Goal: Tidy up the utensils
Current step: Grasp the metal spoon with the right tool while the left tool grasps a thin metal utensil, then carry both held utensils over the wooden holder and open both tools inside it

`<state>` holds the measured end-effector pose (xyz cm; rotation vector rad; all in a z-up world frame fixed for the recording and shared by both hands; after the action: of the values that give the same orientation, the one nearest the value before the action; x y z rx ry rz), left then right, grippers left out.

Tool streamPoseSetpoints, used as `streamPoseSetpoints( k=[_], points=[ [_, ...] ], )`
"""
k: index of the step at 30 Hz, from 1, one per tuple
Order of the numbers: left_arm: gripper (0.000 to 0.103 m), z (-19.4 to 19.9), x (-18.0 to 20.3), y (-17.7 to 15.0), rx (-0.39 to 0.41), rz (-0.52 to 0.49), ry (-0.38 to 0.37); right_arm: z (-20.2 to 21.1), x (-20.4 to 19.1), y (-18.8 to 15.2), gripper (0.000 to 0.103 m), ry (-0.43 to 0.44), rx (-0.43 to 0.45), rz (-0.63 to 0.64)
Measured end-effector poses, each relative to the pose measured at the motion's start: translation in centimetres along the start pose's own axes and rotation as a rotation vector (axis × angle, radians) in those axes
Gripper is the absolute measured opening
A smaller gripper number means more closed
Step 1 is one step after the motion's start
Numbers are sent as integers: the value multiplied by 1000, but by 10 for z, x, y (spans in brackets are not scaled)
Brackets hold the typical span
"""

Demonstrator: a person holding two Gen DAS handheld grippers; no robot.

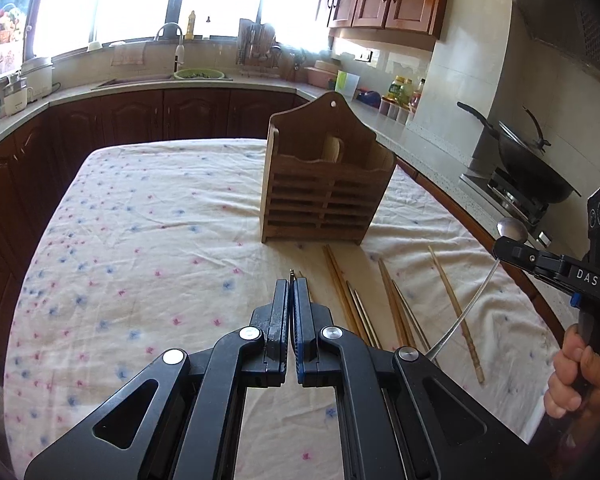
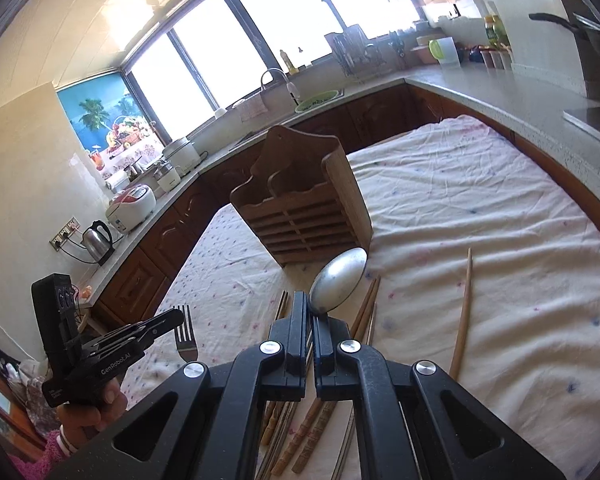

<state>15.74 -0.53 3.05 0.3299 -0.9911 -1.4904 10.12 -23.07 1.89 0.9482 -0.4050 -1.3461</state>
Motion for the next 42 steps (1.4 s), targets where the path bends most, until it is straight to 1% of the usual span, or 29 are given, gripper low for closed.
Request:
streamPoseSetpoints(
  k=[7,13,16,18,23,25,28,31,34,37,39,42],
  points=[
    [2,6,5,20,61,-13,26,2,4,18,2,-19,42,18],
    [2,10,13,46,132,-28,47,6,7,32,2,-51,88,38],
    [2,13,19,67,180,-36,64,6,9,45,2,-68,117,55],
    [2,15,24,86,220,-41,70,5,10,57,2,-81,137,70],
    [2,16,41,139,340,-69,107,2,12,99,2,-112,212,118],
    [2,11,46,158,383,-79,128,-1,11,118,2,-127,251,142],
    [2,-8,50,180,422,-87,167,-12,9,142,2,-163,290,185],
    [2,-36,46,189,430,-84,200,-30,7,156,2,-200,305,235],
    [2,-66,40,187,409,-74,224,-56,3,156,2,-232,280,288],
    [2,-91,35,177,388,-73,246,-82,3,148,2,-236,237,316],
    [2,-103,32,169,369,-68,246,-95,4,140,2,-243,219,326],
    [2,-115,33,156,343,-85,256,-111,13,129,2,-229,181,304]
  ],
)
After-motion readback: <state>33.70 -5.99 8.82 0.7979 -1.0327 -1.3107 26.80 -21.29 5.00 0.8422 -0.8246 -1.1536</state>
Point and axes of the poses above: each gripper's, at about its wrist camera, not at the fingertips, and z roughly against the way its jaws point, x to its right, y to its top, the point moved 1 cm from there along -z, roughly the way its jaws point, and after that the axes turned 12 degrees about z, right-handed, at the moved point
